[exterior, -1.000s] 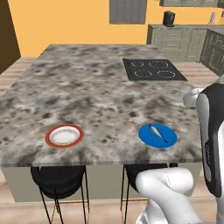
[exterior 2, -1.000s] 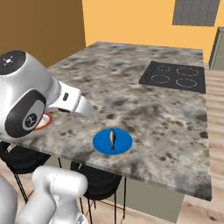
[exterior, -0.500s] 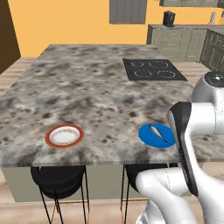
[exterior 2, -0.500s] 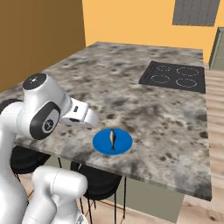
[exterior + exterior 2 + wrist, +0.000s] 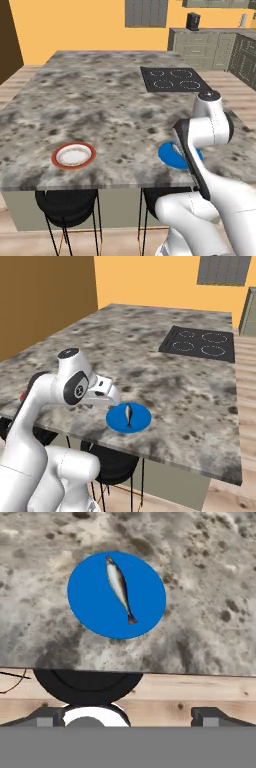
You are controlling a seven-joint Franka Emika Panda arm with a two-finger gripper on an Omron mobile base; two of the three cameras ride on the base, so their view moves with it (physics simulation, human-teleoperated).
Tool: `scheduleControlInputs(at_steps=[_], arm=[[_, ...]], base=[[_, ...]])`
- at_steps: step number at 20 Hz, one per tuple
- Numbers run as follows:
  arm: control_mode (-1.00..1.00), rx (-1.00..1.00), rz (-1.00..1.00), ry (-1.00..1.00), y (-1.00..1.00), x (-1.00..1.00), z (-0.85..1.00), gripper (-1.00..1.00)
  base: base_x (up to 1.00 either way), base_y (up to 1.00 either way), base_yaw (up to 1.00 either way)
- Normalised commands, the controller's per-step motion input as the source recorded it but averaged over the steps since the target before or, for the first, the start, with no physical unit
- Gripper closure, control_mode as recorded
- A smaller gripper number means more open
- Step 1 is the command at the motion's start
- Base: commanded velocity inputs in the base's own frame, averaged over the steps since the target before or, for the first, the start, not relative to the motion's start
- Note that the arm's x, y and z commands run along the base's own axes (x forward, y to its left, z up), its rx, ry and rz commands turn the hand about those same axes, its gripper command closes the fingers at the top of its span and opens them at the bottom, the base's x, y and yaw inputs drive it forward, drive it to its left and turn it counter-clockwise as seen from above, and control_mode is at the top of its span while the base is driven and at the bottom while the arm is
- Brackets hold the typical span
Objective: Transport the fish and lime to the fridge. Place the fish on the rack containing meat and place the lime on the rack containing the vegetable, ensuring meats and vegetables are on different racks.
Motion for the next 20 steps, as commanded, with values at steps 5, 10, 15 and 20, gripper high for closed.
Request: scheduleControlInputs(at_steps=[5,10,15,20], arm=[[-1.0,0.0,0.0,0.25,-0.08,0.6,-0.42,-1.0],[-1.0,0.03,0.04,0.2,-0.28,0.41,-0.38,-1.0],[-1.0,0.09,0.06,0.07,-0.31,0.26,-0.31,-1.0],[-1.0,0.1,0.06,-0.04,-0.15,0.13,-0.34,-1.0]], base=[[0.0,0.0,0.0],[0.0,0.0,0.0],[0.0,0.0,0.0],[0.0,0.0,0.0]])
